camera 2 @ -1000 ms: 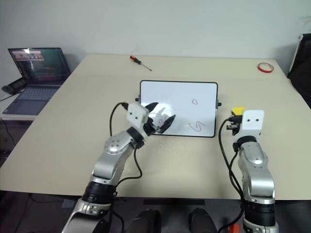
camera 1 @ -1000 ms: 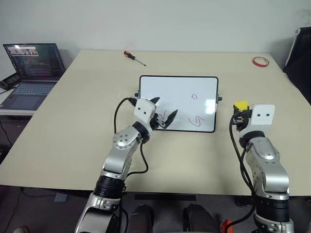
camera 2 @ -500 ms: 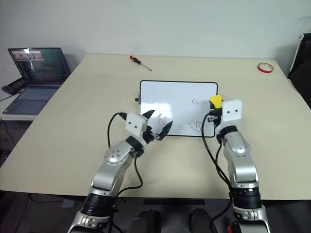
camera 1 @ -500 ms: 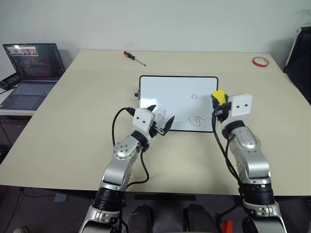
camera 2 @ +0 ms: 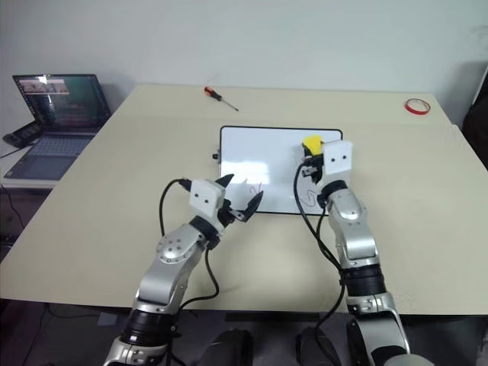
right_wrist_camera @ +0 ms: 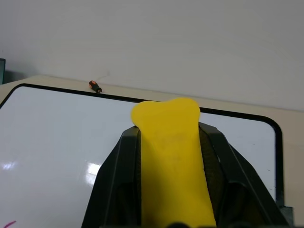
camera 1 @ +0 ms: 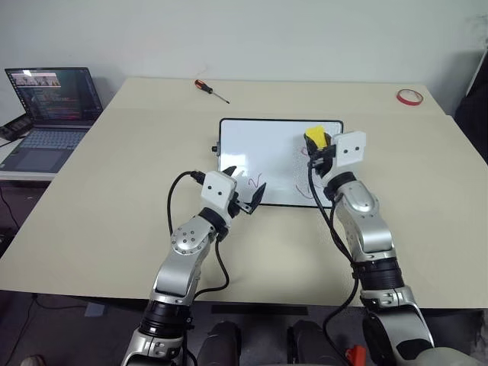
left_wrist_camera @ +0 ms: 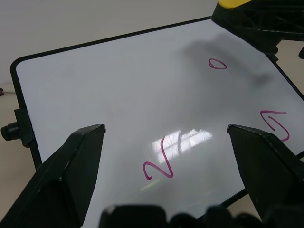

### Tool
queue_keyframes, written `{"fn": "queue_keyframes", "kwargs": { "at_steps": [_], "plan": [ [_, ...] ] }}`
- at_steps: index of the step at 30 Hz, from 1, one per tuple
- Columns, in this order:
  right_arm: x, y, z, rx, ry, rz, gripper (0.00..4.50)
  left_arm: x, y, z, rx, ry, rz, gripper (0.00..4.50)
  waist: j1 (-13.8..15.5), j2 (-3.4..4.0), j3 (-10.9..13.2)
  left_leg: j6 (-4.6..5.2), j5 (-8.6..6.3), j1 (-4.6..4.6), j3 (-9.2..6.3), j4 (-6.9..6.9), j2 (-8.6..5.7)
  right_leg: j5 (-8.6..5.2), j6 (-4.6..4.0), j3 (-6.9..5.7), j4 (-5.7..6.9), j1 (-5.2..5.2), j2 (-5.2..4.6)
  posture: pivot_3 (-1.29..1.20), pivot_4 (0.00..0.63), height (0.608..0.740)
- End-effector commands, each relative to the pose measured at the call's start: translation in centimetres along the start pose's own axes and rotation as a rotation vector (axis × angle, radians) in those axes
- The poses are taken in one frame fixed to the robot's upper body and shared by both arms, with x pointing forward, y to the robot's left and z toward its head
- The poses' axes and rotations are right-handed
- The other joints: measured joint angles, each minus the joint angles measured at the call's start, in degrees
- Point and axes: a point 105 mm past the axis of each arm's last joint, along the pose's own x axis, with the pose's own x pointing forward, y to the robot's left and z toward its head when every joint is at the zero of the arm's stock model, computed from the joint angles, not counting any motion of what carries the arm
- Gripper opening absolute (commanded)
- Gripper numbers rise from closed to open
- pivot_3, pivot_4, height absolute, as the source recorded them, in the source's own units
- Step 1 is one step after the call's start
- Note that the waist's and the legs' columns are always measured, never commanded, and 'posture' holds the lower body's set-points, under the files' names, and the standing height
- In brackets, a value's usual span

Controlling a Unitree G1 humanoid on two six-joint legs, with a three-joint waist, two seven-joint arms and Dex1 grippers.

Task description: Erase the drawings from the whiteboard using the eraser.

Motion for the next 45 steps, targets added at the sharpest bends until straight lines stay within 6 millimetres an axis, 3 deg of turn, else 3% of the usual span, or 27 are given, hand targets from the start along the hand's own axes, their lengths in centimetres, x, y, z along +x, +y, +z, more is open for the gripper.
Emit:
{"fn": "queue_keyframes", "kwargs": {
  "at_steps": [1, 7, 15, 20, 32, 37, 45],
  "plan": [
    [1.0, -0.1, 1.1, 0.003, -0.049, 0.001, 1.26, 0.0, 0.5, 1.9, 0.035, -0.06, 0.017, 4.5, 0.0, 0.0, 0.0, 0.0, 0.0, 0.01, 0.01, 0.0, 0.0, 0.0, 0.0, 0.0, 0.01, 0.0, 0.0, 0.0, 0.15, 0.74],
    [1.6, -0.2, 0.0, -0.017, 0.0, 0.006, 1.26, -0.1, 0.8, 2.0, 0.042, -0.06, 0.025, 4.5, 0.0, 0.0, 0.0, 0.0, 0.0, 0.0, 0.02, -0.02, 0.01, 0.0, 0.0, 0.01, 0.0, -0.02, 0.0, 0.0, 0.15, 0.74],
    [0.9, 0.8, -2.4, -0.058, 0.113, 0.055, 1.26, 0.1, 0.8, 2.1, 0.045, -0.063, 0.027, 4.5, -0.1, 0.01, 0.0, 0.0, 0.0, 0.01, 0.02, -0.01, 0.01, 0.0, 0.0, 0.02, 0.01, -0.02, 0.0, 0.0, 0.15, 0.74],
    [-0.3, 0.7, -4.1, -0.1, 0.215, 0.066, 1.26, 0.0, 0.5, 2.0, 0.043, -0.061, 0.02, 4.5, 0.0, 0.0, 0.0, 0.0, 0.0, 0.01, 0.0, 0.0, 0.01, 0.0, 0.0, 0.01, 0.01, 0.01, 0.0, 0.0, 0.15, 0.74],
    [-4.3, -1.6, -5.5, -0.14, 0.335, -0.001, 1.26, 0.0, 0.0, 1.7, 0.022, -0.055, 0.011, 4.5, 0.2, -0.02, 0.0, 0.0, 0.0, 0.03, -0.1, 0.02, -0.02, 0.0, 0.0, -0.07, 0.0, 0.09, -0.02, 0.0, 0.15, 0.74],
    [-4.3, -1.7, -4.9, -0.144, 0.319, -0.012, 1.26, 0.1, 0.0, 1.6, 0.021, -0.052, 0.002, 4.5, 0.2, -0.03, 0.0, 0.0, 0.0, 0.06, -0.09, 0.02, -0.02, 0.02, 0.02, -0.07, 0.01, 0.1, -0.02, 0.0, 0.15, 0.74],
    [-0.6, 1.1, -1.8, -0.072, 0.145, 0.048, 1.26, 0.3, -0.5, 1.6, 0.017, -0.056, -0.008, 4.5, -0.3, -0.01, 0.0, 0.0, 0.0, 0.05, -0.03, 0.01, 0.0, 0.05, 0.01, -0.03, 0.01, 0.06, 0.02, 0.0, 0.15, 0.74]
  ]
}}
